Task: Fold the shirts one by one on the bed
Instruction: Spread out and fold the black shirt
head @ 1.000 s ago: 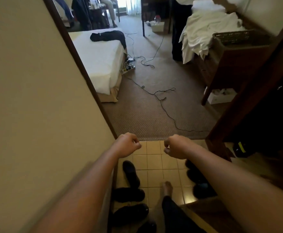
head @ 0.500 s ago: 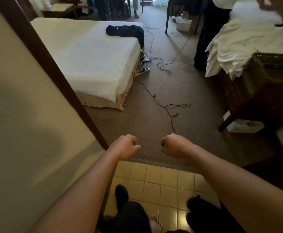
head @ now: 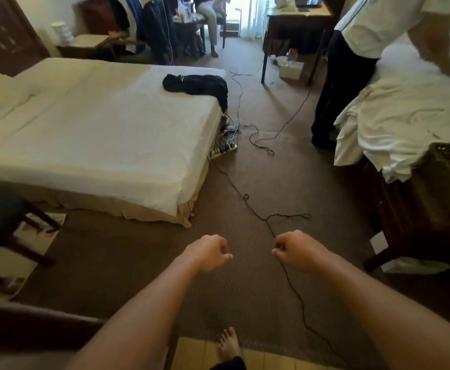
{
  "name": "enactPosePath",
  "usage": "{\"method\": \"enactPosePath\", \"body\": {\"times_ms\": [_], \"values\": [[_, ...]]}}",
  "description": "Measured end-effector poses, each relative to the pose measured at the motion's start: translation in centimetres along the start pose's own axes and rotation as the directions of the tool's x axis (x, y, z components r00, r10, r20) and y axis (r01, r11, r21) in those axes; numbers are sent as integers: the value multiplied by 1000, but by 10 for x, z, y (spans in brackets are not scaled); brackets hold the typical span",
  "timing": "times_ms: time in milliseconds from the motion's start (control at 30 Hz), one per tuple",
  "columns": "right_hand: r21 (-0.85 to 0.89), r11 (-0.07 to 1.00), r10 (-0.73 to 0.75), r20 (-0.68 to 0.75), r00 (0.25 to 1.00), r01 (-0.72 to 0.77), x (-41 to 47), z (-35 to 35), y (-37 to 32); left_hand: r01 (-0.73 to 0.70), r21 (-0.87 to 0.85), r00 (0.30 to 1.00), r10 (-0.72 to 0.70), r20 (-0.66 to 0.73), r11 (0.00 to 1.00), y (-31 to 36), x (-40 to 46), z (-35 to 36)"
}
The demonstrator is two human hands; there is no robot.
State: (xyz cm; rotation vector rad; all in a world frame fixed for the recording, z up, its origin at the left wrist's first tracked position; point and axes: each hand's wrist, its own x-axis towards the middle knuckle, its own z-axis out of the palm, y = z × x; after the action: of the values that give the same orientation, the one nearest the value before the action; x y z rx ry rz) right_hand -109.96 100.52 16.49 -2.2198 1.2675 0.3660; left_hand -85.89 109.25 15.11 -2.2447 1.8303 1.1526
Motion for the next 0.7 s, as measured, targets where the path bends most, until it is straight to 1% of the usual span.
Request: {"method": "enactPosePath", "body": {"times_ms": [100,167,267,333,433,533,600,700], "values": [[22,1000,4,-49,999,-3,49,-36,-3,-67,35,998,67,-21,997,9,44,-46],[30,1000,10,-37,999,-9,84,-57,-6,-101,54,994,102,-28,993,12,75,-75],[25,1000,-6,-25,1000,6,129,-81,-6,-110,51,992,113,-54,993,4,114,-103],[27,1000,-4,-21,1000,4,163,-99,-2,-98,36,991,100,-84,995,-8,140,-116],[5,1000,12,-12,1000,-12,224,-129,10,-69,24,995,71,-73,997,-25,187,-141],[27,1000,10,5,1000,-10,288,-154,20,1,-4,998,-1,-65,1000,-35,242,-174],[39,999,9,43,999,-10,329,-171,27,56,-43,998,-57,-34,998,-35,280,-199],[9,1000,-4,106,994,3,394,-202,34,112,-78,994,-113,-5,991,-37,339,-243]]}}
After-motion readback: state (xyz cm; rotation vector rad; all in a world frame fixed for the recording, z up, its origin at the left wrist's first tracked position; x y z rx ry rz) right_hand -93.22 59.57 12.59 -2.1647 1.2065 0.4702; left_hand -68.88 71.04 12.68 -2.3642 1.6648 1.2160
